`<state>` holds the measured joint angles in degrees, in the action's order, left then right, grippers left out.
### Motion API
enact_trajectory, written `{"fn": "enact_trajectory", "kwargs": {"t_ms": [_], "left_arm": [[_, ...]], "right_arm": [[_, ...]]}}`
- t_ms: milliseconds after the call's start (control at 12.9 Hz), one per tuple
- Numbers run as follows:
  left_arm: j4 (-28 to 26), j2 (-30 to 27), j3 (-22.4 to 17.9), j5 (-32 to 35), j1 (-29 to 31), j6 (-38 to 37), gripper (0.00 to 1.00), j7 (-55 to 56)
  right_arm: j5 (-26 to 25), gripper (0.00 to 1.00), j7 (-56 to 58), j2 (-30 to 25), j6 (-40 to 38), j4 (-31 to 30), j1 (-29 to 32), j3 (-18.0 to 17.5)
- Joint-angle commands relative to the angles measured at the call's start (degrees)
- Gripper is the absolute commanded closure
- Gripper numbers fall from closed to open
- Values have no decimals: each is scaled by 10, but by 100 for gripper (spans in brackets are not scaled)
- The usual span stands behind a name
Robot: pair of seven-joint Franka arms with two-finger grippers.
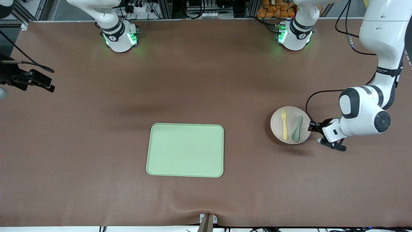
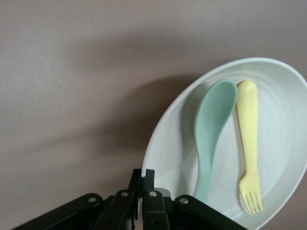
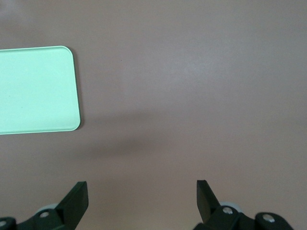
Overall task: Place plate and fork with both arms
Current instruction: 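Slide the plate with the left gripper onto the green tray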
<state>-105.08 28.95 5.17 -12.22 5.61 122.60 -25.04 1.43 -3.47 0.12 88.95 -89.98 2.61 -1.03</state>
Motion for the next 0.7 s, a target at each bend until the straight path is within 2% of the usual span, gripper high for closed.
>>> {"fn": "enact_trajectory", "kwargs": {"t_ms": [0, 309, 618], "left_arm": [[53, 22, 2, -47, -34, -21, 100, 28], [144, 67, 3, -76, -137, -22, 100, 155], [248, 134, 2, -90, -235, -22, 100, 346]], "right_arm": [[10, 0, 10, -4, -4, -1, 15, -9], [10, 0, 10, -4, -4, -2, 15, -9], [16, 0, 11, -4, -4, -1, 16, -9]]}}
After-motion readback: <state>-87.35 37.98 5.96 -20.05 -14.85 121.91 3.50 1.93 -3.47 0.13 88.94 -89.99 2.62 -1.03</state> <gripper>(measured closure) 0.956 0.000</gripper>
